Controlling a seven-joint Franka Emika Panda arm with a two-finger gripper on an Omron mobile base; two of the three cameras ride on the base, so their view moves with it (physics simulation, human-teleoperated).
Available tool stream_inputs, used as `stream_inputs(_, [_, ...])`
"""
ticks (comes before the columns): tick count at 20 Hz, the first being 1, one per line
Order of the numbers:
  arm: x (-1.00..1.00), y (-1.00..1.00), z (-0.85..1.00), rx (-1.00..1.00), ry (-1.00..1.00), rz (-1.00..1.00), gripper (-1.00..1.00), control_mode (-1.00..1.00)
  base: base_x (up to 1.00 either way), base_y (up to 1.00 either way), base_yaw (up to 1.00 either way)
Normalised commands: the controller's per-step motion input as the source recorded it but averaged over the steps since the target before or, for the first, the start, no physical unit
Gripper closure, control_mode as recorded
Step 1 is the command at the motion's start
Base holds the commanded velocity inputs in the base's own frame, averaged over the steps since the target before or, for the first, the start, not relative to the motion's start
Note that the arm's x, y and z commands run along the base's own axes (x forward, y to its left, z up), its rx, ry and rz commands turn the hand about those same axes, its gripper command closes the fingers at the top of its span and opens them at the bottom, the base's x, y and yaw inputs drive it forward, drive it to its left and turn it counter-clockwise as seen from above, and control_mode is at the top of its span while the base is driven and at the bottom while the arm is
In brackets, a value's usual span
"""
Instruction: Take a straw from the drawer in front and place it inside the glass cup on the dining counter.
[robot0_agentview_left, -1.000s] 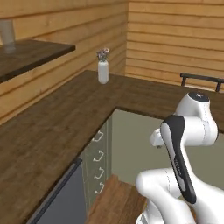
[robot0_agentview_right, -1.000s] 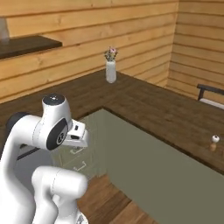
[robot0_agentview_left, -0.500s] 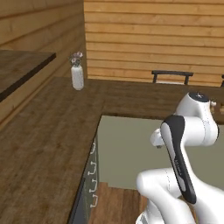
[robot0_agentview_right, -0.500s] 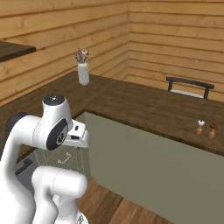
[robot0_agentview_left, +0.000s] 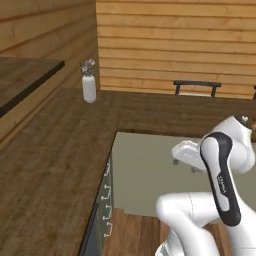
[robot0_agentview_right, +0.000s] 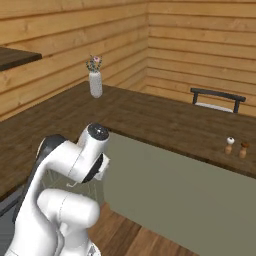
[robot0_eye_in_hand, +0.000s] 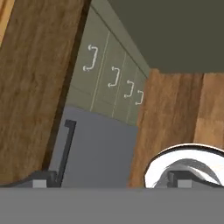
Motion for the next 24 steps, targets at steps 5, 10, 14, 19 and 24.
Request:
stream_inputs(5, [0.68,0.15,-0.73,0.37,0.01,0.01,-1.00,-1.00,0.00,0.00,0.00])
stream_inputs(10, [0.65,0.93,-0.20,0.05,0.00,-0.01,-1.00,-1.00,0.00,0.00,0.00])
stream_inputs(14, [0.71,0.48,0.00,0.00,0.09,0.00,-1.00,-1.00,0.00,0.00,0.00])
stream_inputs(19, [0.67,0.09,-0.22,0.00,0.12,0.00,-1.00,-1.00,0.00,0.00,0.00])
stream_inputs(24, [0.53,0.00,-0.64,0.10,0.00,0.00,-1.00,-1.00,0.00,0.00,0.00])
